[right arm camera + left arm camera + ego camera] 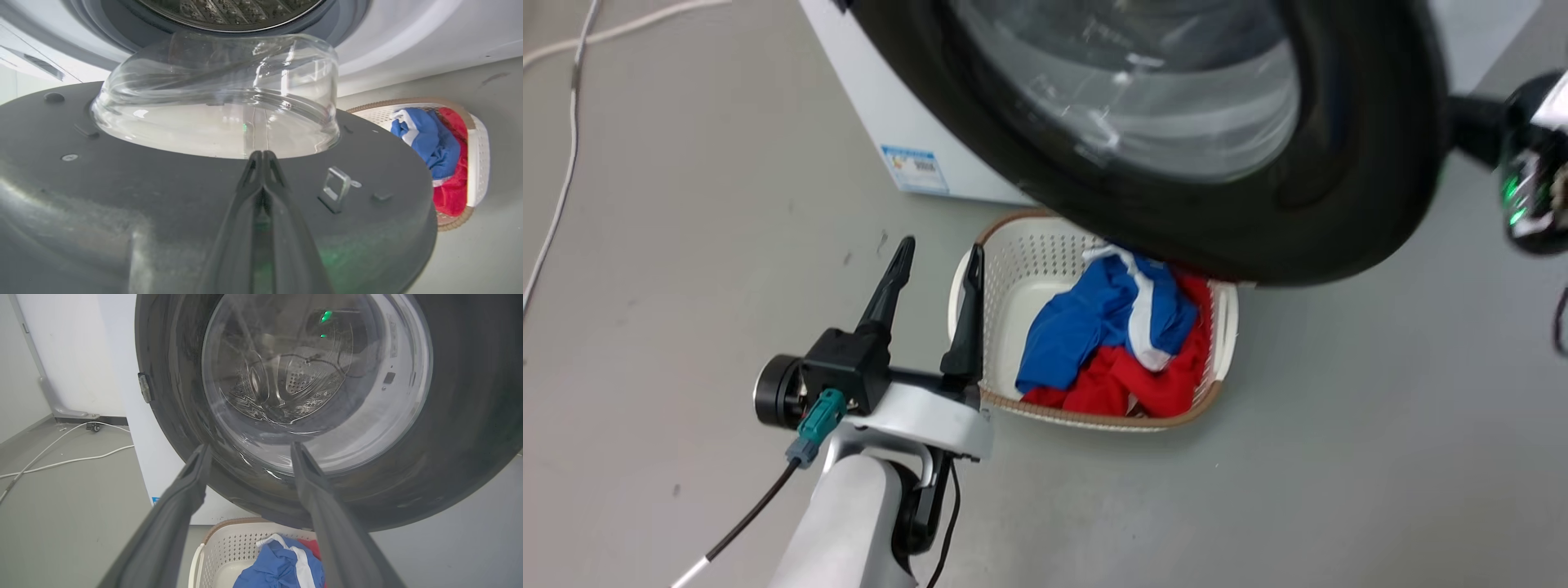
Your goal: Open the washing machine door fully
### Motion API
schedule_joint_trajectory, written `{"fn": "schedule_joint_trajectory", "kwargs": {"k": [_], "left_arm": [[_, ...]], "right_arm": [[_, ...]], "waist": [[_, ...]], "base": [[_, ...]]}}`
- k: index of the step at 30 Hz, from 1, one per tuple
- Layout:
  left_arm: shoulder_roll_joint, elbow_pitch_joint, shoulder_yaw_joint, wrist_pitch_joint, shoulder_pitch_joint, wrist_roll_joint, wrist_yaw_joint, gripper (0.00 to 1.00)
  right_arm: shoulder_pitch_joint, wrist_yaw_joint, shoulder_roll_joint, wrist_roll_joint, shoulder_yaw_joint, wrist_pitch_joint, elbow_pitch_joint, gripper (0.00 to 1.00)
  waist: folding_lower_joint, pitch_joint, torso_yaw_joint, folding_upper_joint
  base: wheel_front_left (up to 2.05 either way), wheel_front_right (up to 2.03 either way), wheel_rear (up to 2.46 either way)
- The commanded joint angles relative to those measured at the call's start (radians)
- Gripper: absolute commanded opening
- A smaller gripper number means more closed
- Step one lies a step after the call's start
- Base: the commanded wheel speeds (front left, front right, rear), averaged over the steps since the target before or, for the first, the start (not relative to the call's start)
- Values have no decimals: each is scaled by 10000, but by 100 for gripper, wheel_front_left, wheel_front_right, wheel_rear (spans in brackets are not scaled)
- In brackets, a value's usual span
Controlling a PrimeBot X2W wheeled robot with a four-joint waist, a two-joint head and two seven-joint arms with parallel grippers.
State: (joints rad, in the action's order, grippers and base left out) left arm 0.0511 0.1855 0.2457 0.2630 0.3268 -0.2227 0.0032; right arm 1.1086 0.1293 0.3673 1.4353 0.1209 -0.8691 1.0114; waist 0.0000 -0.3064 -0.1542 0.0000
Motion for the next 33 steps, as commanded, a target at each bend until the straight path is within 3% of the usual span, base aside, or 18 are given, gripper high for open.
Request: {"fn": "schedule_joint_trajectory", "kwargs": {"k": [1,11,24,33], "left_arm": [[-13,53,-66,25,-195,61,-33,100],[-13,501,-194,25,-856,85,-272,100],[-12,768,-90,25,-1122,-93,-414,100],[-12,904,-21,25,-1152,-180,-444,100]], "right_arm": [[-437,25,-152,80,24,-140,-224,0],[-2655,25,-1049,382,353,-849,-1896,0],[-4235,25,-2146,415,1025,-1614,-3717,0],[-4906,24,-2802,216,1492,-1458,-4579,0]], "waist": [[0,416,245,0],[0,1470,415,0],[0,2007,343,0],[0,2204,321,0]], "base": [[0,0,0],[0,0,0],[0,0,0],[0,0,0]]}}
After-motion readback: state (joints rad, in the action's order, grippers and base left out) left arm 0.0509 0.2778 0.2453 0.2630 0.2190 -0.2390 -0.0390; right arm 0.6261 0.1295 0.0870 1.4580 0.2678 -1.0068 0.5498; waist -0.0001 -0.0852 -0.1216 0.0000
